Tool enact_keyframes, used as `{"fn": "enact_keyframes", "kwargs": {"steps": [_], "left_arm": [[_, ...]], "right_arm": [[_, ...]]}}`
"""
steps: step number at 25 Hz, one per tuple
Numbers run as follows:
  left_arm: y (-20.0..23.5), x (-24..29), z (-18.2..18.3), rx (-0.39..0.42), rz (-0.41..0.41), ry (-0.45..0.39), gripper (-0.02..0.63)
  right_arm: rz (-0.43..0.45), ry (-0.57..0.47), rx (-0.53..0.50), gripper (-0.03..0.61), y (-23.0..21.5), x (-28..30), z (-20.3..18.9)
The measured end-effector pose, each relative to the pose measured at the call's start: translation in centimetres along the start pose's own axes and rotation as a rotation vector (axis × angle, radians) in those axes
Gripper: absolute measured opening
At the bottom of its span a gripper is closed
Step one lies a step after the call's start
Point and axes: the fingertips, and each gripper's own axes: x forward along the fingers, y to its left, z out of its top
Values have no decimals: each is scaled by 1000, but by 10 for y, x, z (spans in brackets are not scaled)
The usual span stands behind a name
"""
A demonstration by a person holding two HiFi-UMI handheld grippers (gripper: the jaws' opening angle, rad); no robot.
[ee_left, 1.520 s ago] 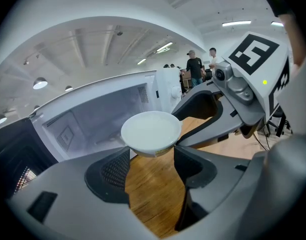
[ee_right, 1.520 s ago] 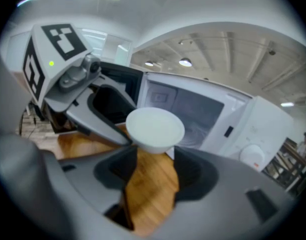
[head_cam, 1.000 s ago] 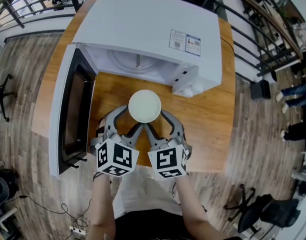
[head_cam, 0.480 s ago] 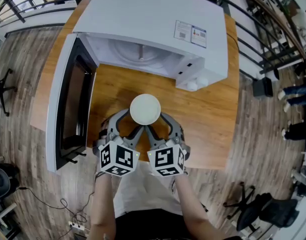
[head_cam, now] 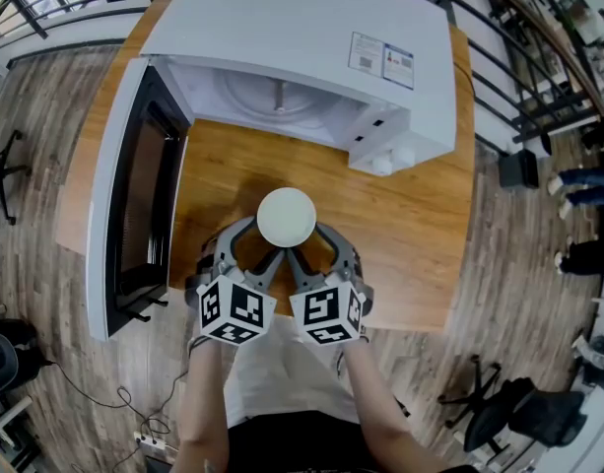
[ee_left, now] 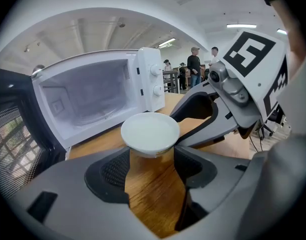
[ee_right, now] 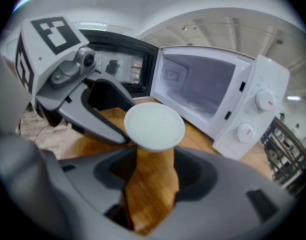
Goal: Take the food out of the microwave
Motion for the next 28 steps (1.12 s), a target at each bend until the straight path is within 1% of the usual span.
{"fn": "enact_keyframes", "kwargs": {"steps": [7, 11, 21, 28], "left_arm": [[-1, 8, -11, -14, -17, 32, 302], [-3, 10, -17, -8, -26, 55, 302], [-7, 14, -23, -12, -38, 73, 302], [-5, 15, -27, -17, -32, 87, 302]], "right_arm": [[13, 17, 10, 250, 4, 5, -6], [22, 25, 12, 252, 7, 8, -10], [34, 43, 16, 250, 8, 11, -17], [38, 38, 14, 250, 10, 12, -16]]}}
